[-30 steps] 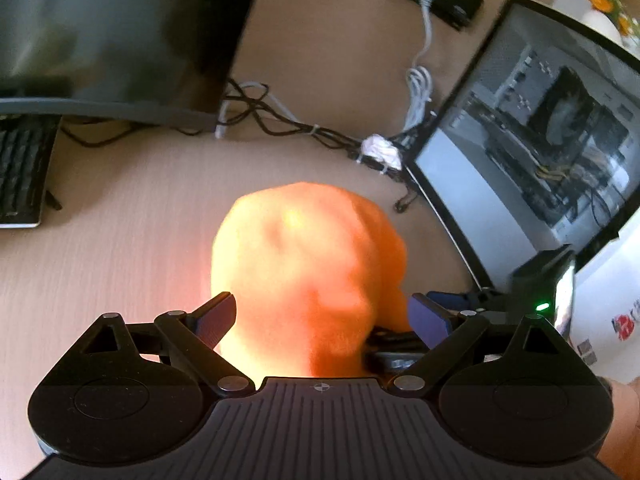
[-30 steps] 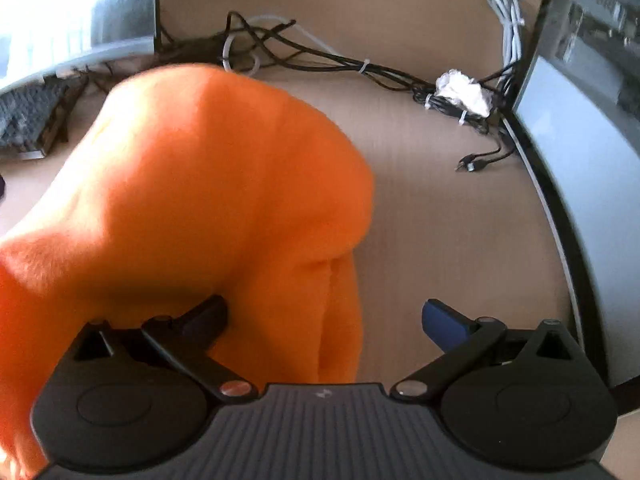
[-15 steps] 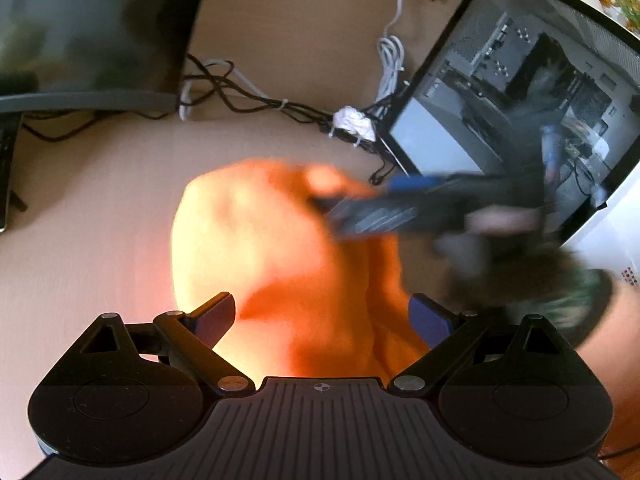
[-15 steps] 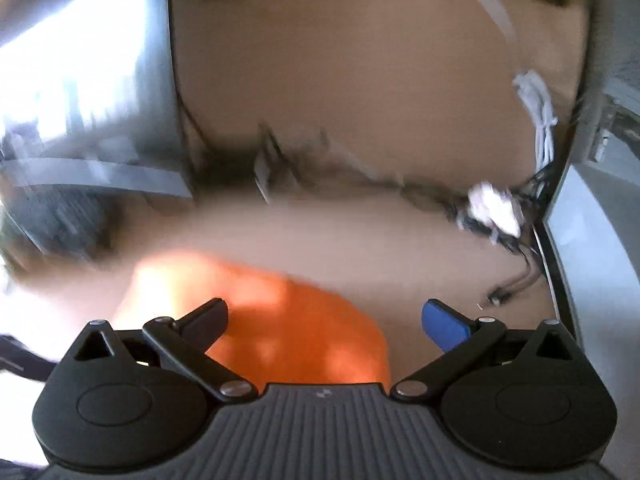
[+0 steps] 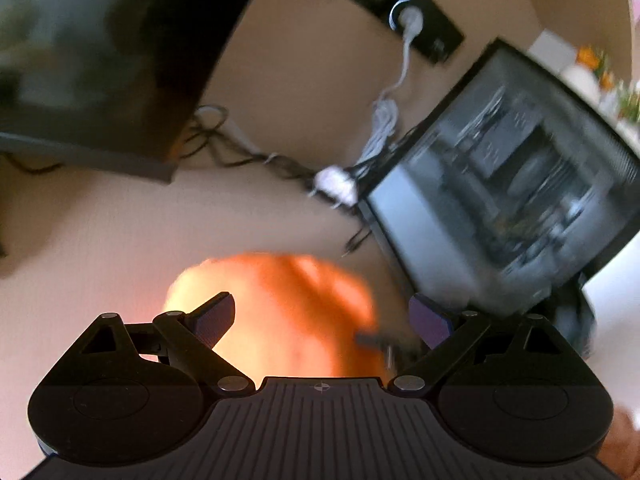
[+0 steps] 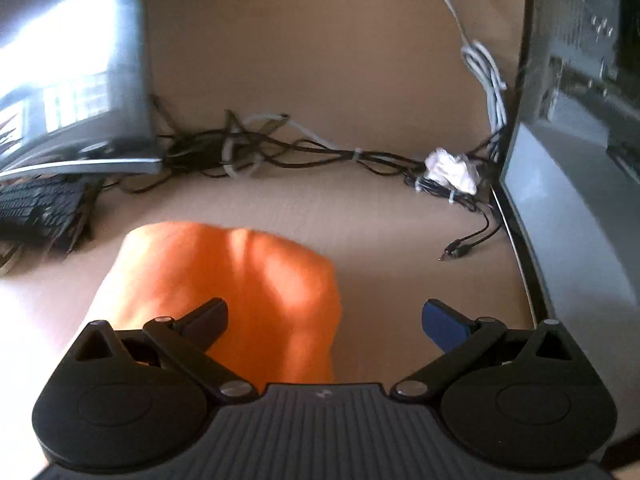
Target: Fold clothes
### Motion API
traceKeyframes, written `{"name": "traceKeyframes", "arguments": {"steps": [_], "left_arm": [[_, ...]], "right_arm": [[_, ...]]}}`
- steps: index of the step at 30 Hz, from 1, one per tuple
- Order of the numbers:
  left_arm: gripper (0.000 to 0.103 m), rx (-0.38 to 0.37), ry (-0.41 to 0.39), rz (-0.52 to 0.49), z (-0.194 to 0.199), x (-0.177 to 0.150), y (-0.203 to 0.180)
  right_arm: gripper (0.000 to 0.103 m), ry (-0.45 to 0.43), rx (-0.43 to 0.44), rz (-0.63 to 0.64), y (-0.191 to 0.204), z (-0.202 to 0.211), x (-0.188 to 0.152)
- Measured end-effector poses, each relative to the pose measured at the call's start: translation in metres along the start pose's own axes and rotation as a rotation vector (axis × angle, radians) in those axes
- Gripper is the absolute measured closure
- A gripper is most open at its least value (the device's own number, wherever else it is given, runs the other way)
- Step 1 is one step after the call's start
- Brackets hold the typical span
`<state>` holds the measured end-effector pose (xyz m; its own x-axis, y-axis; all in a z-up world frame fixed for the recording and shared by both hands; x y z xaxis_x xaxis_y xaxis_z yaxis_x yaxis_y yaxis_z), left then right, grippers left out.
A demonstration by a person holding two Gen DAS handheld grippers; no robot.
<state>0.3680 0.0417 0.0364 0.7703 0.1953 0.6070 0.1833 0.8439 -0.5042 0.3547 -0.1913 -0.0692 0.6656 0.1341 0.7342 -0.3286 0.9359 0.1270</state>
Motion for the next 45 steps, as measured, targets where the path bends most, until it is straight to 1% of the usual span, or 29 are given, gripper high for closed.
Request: {"name": "traceKeyframes", "arguments": {"steps": [1, 2, 4, 6, 8, 9, 10, 11, 13, 16, 18, 21, 24, 27, 32, 34, 36, 37, 39, 40, 42, 45], "left_arm": [[0.006, -0.029, 0.003, 0.015, -0.005, 0.006, -0.001], [0.006, -0.050, 0.029, 0.033, -0.020, 0.009, 0.000], [0.006, -0.021, 0.089, 0.063, -0.051, 0.007, 0.009], [0.006, 0.042, 0.162, 0.081, -0.084, -0.002, 0.021], [0.006, 0.112, 0.188, 0.065, -0.104, -0.010, 0.030], [0.006, 0.120, 0.180, 0.052, -0.105, -0.010, 0.028], [0.005, 0.129, 0.174, 0.040, -0.106, -0.010, 0.027], [0.005, 0.138, 0.175, 0.033, -0.106, -0.011, 0.024], [0.005, 0.152, 0.174, 0.020, -0.104, -0.011, 0.022], [0.005, 0.164, 0.151, 0.036, -0.088, -0.009, 0.020], [0.005, 0.163, 0.121, 0.032, -0.070, -0.010, 0.013], [0.005, 0.159, 0.098, 0.020, -0.040, -0.018, 0.008], [0.005, 0.207, 0.091, 0.016, -0.017, -0.034, 0.014], [0.005, 0.280, 0.077, 0.025, -0.002, -0.048, 0.022], [0.005, 0.388, 0.049, 0.027, 0.016, -0.055, 0.031], [0.005, 0.434, 0.038, 0.025, 0.023, -0.057, 0.034], [0.005, 0.480, 0.027, 0.023, 0.030, -0.059, 0.037], [0.005, 0.503, 0.021, 0.022, 0.034, -0.060, 0.039], [0.004, 0.549, 0.010, 0.020, 0.041, -0.061, 0.042], [0.004, 0.572, 0.004, 0.019, 0.045, -0.062, 0.044], [0.004, 0.616, -0.007, 0.018, 0.053, -0.065, 0.047], [0.004, 0.627, -0.017, 0.025, 0.062, -0.070, 0.047]], "right_arm": [[0.000, 0.002, 0.036, 0.017, 0.008, 0.009, -0.004], [0.000, 0.003, 0.072, 0.026, 0.014, 0.015, -0.005], [0.000, 0.019, 0.198, 0.024, 0.035, 0.025, -0.012], [0.000, 0.060, 0.309, -0.010, 0.053, 0.025, -0.026], [0.000, 0.149, 0.316, -0.002, 0.066, 0.008, -0.052], [0.000, 0.194, 0.318, 0.003, 0.073, 0.000, -0.066], [0.000, 0.226, 0.283, -0.005, 0.072, -0.009, -0.078], [0.000, 0.237, 0.274, -0.028, 0.070, -0.014, -0.085], [0.000, 0.230, 0.284, -0.034, 0.069, -0.014, -0.085], [0.000, 0.234, 0.287, -0.028, 0.070, -0.017, -0.086], [0.000, 0.237, 0.275, -0.008, 0.073, -0.020, -0.086], [0.000, 0.235, 0.264, 0.006, 0.076, -0.023, -0.086], [0.000, 0.226, 0.258, 0.011, 0.077, -0.026, -0.086], [0.000, 0.214, 0.257, 0.004, 0.078, -0.027, -0.088], [0.000, 0.201, 0.265, -0.027, 0.079, -0.032, -0.086], [0.000, 0.206, 0.299, -0.044, 0.074, -0.023, -0.076], [0.000, 0.091, 0.317, -0.047, 0.065, -0.001, -0.050], [0.000, 0.035, 0.304, -0.028, 0.060, 0.011, -0.041], [0.000, -0.073, 0.221, 0.031, 0.052, 0.024, -0.015], [0.000, -0.104, 0.170, 0.057, 0.049, 0.023, -0.003], [0.000, -0.089, 0.119, 0.104, 0.046, 0.009, 0.006], [0.000, 0.031, -0.031, 0.223, 0.048, -0.041, -0.013]]}}
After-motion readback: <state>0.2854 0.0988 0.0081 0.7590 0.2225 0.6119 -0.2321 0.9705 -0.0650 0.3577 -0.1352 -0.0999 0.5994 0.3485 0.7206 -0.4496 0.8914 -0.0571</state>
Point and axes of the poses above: each gripper's, at about its wrist camera, not at the fingertips, and z roughly against the way its jaws point, y to its left, x to its top, the point moved 8 cm from there along -z, roughly the way its jaws point, and after that the axes turned 7 degrees about x, right-handed, at the moved point
